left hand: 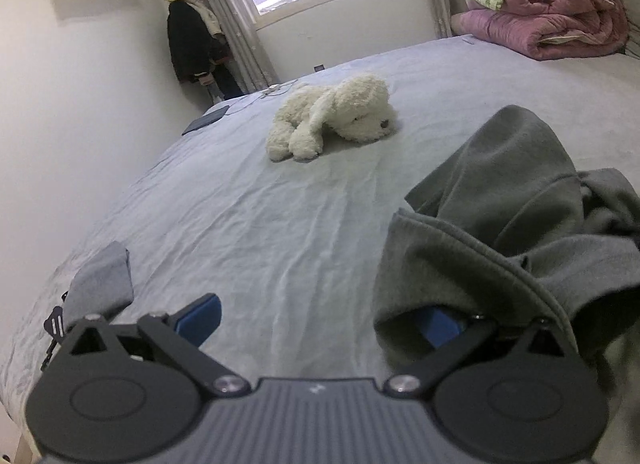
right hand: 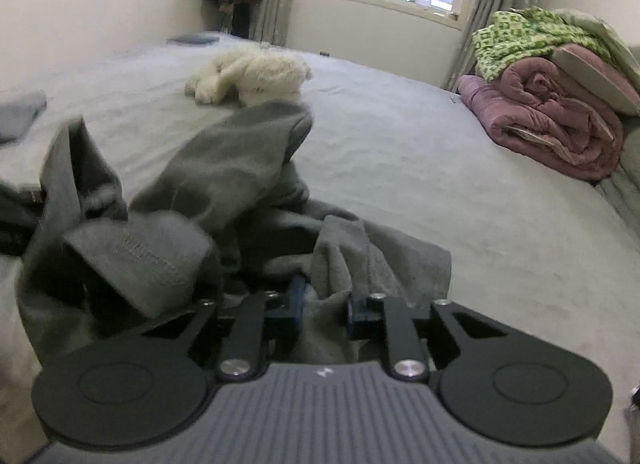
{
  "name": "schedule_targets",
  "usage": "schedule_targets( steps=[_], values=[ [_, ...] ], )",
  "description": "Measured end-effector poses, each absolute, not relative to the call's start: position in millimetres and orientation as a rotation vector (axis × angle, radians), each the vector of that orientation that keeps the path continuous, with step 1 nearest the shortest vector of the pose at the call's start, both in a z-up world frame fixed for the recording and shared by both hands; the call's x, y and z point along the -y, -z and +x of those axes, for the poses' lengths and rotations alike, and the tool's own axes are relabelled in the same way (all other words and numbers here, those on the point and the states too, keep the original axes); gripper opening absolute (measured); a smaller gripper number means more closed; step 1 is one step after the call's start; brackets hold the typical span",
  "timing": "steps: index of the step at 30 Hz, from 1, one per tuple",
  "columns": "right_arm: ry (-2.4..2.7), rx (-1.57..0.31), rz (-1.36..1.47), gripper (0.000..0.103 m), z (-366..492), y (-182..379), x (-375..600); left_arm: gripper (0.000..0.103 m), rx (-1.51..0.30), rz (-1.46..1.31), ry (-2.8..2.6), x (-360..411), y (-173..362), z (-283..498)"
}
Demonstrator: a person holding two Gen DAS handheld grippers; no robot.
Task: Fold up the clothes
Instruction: 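Grasp the crumpled grey T-shirt with the right gripper and lift it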
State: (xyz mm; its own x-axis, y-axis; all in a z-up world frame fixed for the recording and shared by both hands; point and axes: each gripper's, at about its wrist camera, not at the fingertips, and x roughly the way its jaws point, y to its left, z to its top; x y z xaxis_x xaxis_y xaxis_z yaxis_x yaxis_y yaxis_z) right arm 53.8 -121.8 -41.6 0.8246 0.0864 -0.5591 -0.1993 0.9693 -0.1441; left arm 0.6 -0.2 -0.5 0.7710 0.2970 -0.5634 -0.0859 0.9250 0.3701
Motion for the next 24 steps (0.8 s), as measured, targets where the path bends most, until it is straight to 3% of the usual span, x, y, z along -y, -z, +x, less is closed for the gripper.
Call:
schedule_targets(
  steps=[7,16,24],
  values=[
    [-0.101,-0.496,-0.133,0.014,45.5,17.6,147.7,0.103,-0.660,0.323,-0.166,-9.8,20.8,24.7],
    [0.035,-0.263,-0.089,0.013,15.8,-25.6,179.9,0.103,-0.676,0.245,0.052,5.8,12.3,-2.6],
    [0.114,-0.410,-0.036,0.020,30.5,-7.7,200.6,0.103,-0.680,0.251,0.131,34.8,22.8,6.7]
  ],
)
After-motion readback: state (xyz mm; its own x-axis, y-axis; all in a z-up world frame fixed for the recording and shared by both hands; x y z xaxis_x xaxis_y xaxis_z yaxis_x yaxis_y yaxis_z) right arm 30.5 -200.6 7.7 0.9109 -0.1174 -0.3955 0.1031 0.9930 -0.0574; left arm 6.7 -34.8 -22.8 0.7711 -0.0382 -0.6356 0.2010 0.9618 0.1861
